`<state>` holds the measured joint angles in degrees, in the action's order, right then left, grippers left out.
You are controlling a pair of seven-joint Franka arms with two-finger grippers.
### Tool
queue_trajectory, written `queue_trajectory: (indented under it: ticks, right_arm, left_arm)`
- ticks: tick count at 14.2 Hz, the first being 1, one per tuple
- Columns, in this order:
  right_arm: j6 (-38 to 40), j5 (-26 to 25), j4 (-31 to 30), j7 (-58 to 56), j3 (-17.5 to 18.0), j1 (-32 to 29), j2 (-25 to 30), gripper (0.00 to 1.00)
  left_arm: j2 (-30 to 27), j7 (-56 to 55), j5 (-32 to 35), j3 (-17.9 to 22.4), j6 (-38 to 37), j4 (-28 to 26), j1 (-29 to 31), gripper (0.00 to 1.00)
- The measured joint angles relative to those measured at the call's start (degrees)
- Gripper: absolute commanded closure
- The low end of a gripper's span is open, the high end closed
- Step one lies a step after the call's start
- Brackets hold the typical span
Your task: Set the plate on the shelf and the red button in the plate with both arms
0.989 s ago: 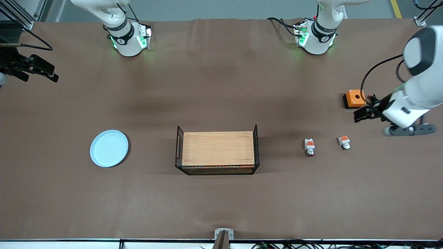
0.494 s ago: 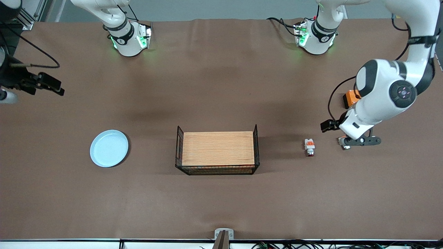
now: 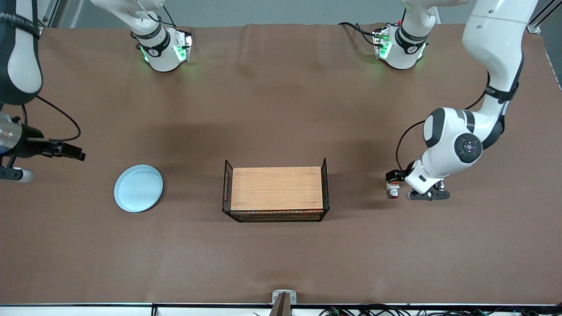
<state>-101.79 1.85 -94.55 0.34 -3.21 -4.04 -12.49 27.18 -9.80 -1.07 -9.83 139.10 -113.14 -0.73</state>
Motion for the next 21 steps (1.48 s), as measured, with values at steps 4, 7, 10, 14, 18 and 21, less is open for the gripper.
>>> queue_trajectory:
  ticks: [4,7,10,14,18,21]
  right_arm:
    - [-14.3,0.0,-7.9,-0.1,0.0,-0.9,-3.7,0.0]
    - [-24.0,0.0,-14.2,-1.0,0.1,-0.9,-5.2,0.0]
    - [-32.1,0.0,-16.5,-4.6,0.1,-1.3,-8.9,0.0]
    - [-39.6,0.0,-16.7,-7.5,0.1,-4.0,-14.9,0.0]
    - [-42.7,0.1,-16.8,-7.9,0.3,-4.4,-18.6,0.0]
    - [-42.9,0.3,-16.8,-7.9,0.9,-4.4,-20.0,0.0]
  left_arm:
    - [2.8,-0.8,0.0,-0.1,1.3,0.4,-0.7,0.0]
    - [4.3,-2.8,0.0,-0.1,1.6,1.6,-0.8,0.0]
    - [6.8,-3.6,0.0,-0.1,1.7,3.5,-1.1,0.1]
    - [8.0,-3.7,0.0,0.0,1.9,4.0,-1.1,0.46]
    - [7.6,-3.7,0.0,0.3,1.6,4.3,-0.7,0.66]
    - [7.8,-3.7,0.0,0.3,1.8,4.4,-0.7,0.69]
